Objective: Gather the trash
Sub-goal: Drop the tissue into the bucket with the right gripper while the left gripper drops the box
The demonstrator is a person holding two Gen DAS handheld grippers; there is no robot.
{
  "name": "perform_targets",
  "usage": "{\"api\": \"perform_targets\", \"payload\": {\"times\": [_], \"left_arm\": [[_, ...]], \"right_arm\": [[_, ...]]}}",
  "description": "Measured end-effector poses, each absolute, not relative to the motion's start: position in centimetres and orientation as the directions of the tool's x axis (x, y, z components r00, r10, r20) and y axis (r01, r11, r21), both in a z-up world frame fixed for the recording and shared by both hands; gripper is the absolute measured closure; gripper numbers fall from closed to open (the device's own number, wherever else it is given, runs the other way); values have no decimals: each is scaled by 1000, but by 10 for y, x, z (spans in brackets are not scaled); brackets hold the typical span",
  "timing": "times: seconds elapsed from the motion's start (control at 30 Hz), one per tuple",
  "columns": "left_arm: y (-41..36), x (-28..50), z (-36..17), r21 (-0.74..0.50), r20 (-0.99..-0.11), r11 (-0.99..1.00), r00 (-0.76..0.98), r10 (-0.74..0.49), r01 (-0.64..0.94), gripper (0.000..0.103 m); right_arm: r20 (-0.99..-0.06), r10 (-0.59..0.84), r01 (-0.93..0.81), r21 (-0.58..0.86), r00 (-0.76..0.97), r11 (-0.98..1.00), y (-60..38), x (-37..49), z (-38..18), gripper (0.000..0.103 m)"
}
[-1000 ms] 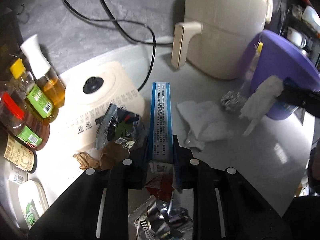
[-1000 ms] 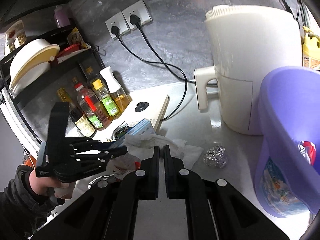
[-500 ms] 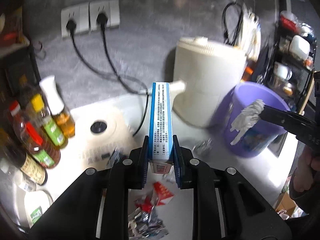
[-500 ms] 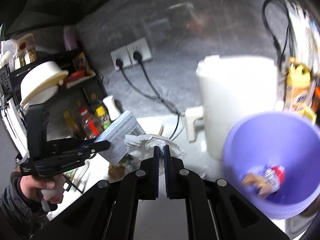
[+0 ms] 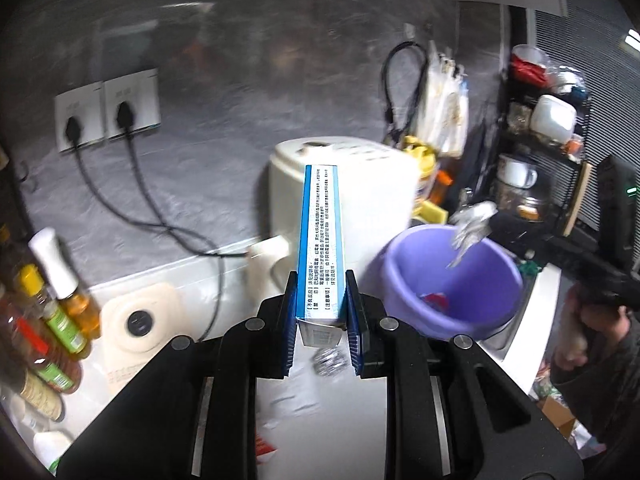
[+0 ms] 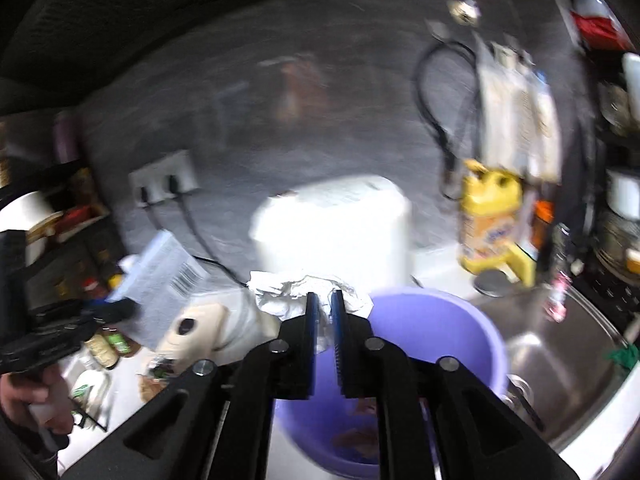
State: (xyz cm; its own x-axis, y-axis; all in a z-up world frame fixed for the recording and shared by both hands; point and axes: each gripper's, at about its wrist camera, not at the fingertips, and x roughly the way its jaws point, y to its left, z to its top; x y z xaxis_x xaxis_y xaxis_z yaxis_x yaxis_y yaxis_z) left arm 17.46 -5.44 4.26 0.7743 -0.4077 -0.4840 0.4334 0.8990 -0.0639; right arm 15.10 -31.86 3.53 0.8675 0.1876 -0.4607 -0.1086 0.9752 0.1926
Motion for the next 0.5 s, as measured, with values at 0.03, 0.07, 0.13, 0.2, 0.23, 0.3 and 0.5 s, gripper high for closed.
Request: {"api": "perform_targets", "payload": {"times": [0.03, 0.07, 0.13, 0.2, 0.23, 0.3, 0.5], "left_arm": [[-59, 174, 44, -69, -482, 893, 769, -420, 444, 82], [-67, 175, 46, -82, -476, 881, 758, -446, 466, 82], [-80, 176, 46, -87, -477, 868, 744, -467, 489, 82], [-96, 178, 44, -92, -486, 853, 725, -489, 514, 82], [-103, 179, 43, -89, -489, 847, 717, -496, 525, 82], [-118, 179, 42, -84, -495, 830, 700, -515, 552, 82], [-150, 184, 38, -89, -508, 786, 651, -564, 611, 82]], "right_arm": [[-473, 178, -87, 208, 863, 974, -327, 152, 32, 60], [-465, 163, -64, 220, 870, 973, -335, 148, 31, 50], [-459, 138, -38, 220, 878, 975, -344, 140, 29, 50], [-469, 123, -15, 229, 875, 973, -350, 136, 24, 48], [-474, 118, 2, 244, 873, 970, -355, 131, 22, 47], [-467, 106, 23, 262, 878, 965, -364, 120, 20, 39], [-475, 66, 81, 283, 877, 956, -382, 98, 14, 36]]}}
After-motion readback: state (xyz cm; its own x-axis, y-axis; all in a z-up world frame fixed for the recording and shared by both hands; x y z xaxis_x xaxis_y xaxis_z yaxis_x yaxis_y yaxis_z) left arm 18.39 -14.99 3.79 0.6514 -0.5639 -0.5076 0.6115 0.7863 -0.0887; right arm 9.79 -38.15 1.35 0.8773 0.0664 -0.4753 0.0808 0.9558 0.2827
